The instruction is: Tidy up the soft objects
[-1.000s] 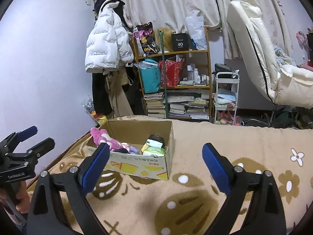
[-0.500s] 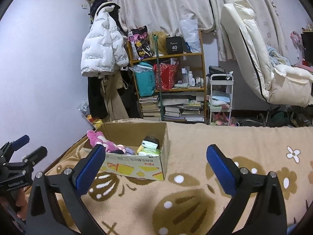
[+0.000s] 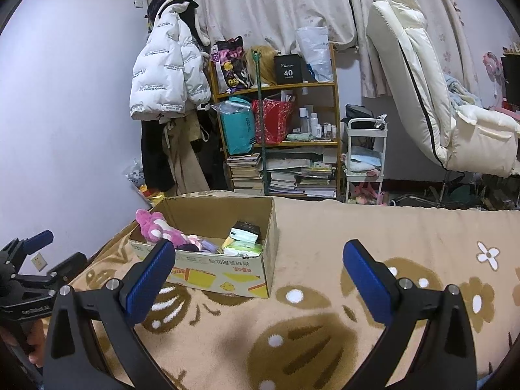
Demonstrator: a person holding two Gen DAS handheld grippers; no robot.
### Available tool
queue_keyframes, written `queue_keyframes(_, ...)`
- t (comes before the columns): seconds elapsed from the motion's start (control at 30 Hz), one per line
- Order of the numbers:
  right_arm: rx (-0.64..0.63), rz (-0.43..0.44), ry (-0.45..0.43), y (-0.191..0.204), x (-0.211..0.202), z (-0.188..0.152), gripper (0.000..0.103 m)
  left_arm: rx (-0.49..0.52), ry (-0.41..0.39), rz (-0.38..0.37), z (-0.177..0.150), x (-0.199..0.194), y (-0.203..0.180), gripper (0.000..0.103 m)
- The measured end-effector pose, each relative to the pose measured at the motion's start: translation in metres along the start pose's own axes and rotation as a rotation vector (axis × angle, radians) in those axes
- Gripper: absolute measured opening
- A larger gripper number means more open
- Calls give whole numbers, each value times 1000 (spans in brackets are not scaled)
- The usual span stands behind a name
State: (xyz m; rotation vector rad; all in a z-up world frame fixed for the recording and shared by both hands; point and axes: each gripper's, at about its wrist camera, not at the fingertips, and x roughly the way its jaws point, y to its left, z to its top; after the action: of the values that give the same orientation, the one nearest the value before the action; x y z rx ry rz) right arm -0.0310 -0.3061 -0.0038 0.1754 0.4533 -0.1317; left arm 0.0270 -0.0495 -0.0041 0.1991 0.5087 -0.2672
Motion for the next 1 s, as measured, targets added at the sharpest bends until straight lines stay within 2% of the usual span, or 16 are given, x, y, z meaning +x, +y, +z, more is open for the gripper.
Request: queue_keyframes(1.0,-9,-3,6,0,6,0,103,-22,-4,-1,-3,0,0,101)
